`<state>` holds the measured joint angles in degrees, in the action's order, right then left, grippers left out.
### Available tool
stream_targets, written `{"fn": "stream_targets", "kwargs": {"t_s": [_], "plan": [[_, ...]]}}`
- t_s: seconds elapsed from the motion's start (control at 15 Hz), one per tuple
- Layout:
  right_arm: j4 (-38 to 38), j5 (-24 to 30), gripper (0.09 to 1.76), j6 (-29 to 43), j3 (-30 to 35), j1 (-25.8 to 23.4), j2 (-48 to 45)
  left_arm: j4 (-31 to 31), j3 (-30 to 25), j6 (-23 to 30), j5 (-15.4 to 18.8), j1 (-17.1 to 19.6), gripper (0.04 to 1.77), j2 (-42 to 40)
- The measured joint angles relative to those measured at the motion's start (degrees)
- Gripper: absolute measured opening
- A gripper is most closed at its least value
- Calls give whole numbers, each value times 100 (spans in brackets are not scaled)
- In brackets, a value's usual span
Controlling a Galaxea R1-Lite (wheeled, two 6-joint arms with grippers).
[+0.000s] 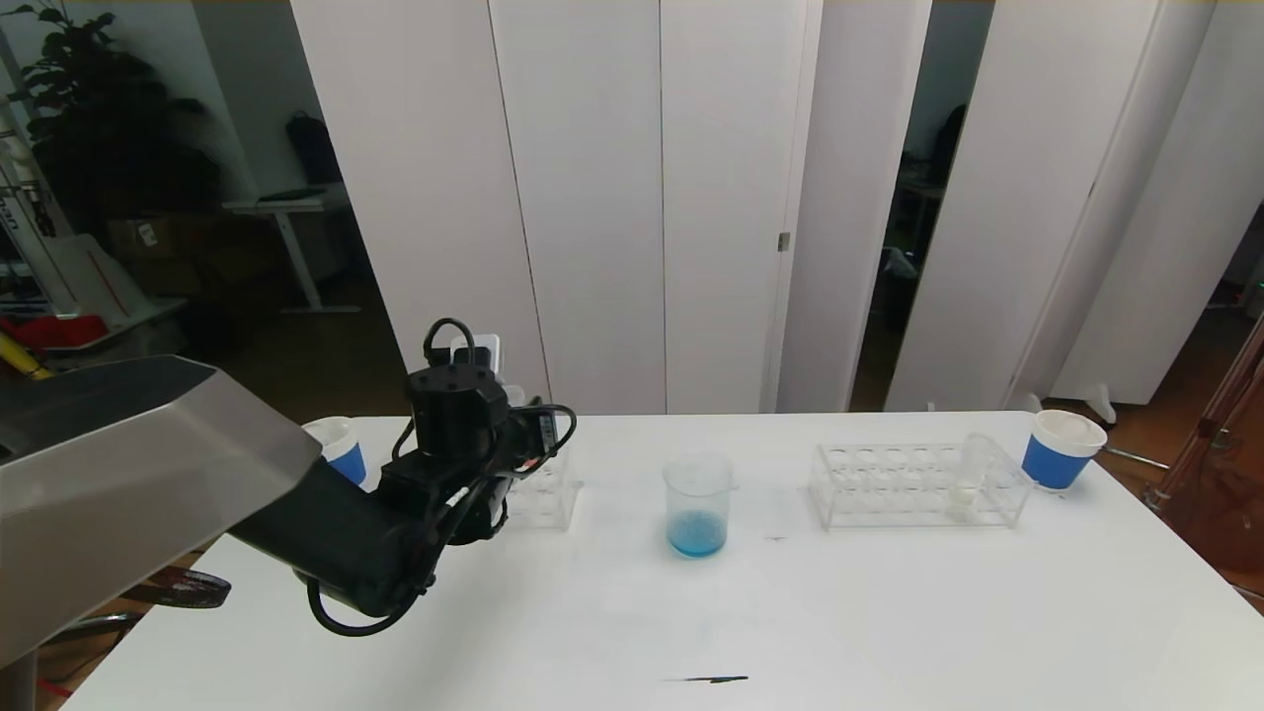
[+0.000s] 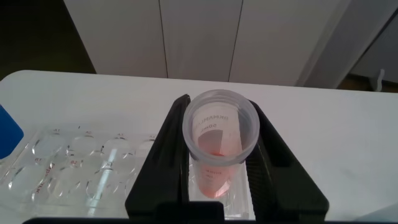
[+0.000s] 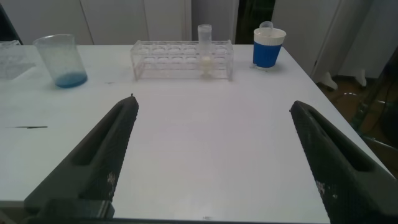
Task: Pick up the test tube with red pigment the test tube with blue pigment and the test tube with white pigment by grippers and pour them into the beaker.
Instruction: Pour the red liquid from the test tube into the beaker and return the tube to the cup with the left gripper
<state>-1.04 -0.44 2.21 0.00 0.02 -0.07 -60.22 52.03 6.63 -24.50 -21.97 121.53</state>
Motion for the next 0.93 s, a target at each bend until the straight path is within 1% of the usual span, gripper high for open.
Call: {"fn": "stream_targets", "kwargs": {"t_s": [0.13, 0.4, 0.73, 0.93], "plan": [[0, 0, 175, 0, 0, 0, 0, 146, 26, -101, 12, 0, 60, -140], [0, 0, 175, 2, 0, 2, 0, 811, 183, -112, 45, -30, 60, -499], [0, 0, 175, 2, 0, 0, 0, 1331, 513, -252, 56, -272, 60, -833], [0, 0, 175, 0, 0, 0, 0, 1477, 814, -396, 98, -485, 60, -833]]}}
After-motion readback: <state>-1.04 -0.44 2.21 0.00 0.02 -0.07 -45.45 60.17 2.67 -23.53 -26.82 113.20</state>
